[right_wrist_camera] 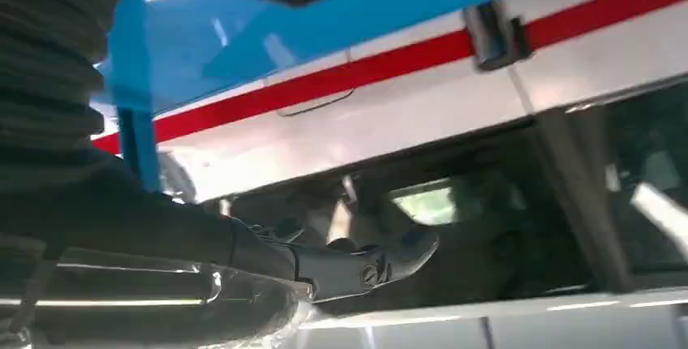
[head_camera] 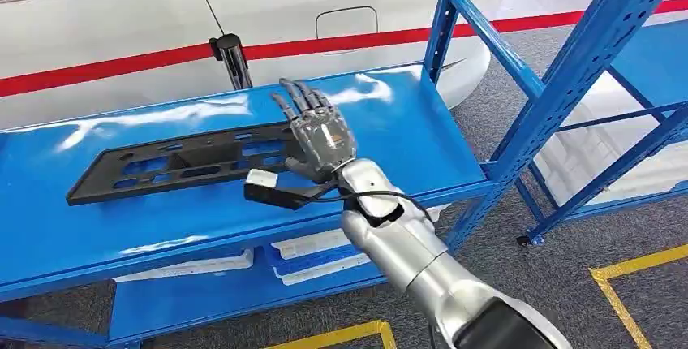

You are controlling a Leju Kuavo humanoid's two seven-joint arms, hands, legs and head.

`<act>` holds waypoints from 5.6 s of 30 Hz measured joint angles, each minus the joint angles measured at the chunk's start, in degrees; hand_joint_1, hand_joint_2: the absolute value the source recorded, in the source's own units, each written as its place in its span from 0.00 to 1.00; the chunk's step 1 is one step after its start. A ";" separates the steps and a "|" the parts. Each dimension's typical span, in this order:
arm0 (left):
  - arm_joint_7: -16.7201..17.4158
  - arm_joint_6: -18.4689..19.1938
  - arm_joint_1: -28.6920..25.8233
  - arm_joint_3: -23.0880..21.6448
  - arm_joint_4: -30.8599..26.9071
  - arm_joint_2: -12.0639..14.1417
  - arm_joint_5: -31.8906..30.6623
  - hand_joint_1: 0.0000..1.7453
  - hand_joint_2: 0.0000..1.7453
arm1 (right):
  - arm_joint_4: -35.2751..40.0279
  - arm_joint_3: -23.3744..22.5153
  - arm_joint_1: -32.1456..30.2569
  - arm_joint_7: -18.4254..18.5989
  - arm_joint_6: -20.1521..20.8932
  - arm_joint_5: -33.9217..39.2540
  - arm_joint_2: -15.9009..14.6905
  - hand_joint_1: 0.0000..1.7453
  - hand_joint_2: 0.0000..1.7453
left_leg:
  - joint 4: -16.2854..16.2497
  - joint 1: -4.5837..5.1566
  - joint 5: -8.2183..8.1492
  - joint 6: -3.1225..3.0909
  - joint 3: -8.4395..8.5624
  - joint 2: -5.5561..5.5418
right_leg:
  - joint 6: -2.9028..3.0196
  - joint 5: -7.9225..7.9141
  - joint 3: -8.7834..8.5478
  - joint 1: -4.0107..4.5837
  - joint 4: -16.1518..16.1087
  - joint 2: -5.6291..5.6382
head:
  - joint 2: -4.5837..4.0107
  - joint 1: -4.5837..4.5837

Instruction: Take the parts from the cabinet and place them on the table.

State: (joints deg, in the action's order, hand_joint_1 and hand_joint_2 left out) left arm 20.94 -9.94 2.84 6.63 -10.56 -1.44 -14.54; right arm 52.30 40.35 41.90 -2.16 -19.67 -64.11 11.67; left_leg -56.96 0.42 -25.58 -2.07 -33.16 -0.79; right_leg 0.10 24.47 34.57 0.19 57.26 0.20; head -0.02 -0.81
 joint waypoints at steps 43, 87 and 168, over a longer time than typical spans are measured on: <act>-0.29 -5.99 -0.79 0.01 0.20 -3.45 4.64 0.00 0.00 | -27.02 15.86 6.58 6.69 -5.07 13.48 7.56 0.00 1.00 | 0.36 0.32 -0.01 0.43 0.54 0.25 | 0.37 -0.01 -0.32 -0.26 -0.03 0.09 | 0.00 0.04; -20.80 -5.66 -0.76 1.48 0.15 -3.61 5.56 0.00 0.00 | -23.71 3.31 4.53 5.75 -5.34 -8.33 7.56 1.00 1.00 | 0.35 0.34 -0.04 0.42 0.56 0.24 | 0.36 0.03 -0.37 -0.27 -0.03 0.08 | 0.00 0.02; -32.86 -6.73 -0.10 18.55 -0.26 -4.15 7.79 0.00 1.00 | 42.45 -18.54 -17.80 -15.41 5.00 46.21 -10.86 1.00 1.00 | -12.25 -1.08 -7.64 2.14 -6.04 0.54 | 0.48 1.75 -1.71 -1.82 0.55 -0.01 | 0.00 -0.33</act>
State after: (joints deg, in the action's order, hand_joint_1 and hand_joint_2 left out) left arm -11.91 -16.67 2.74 25.18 -10.82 -5.59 -6.75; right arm 94.75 21.81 24.10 -17.57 -14.67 -17.90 0.81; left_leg -69.21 -0.66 -33.22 0.08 -39.20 -0.25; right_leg 0.57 26.22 32.85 -1.62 57.81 0.19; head -0.02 -1.14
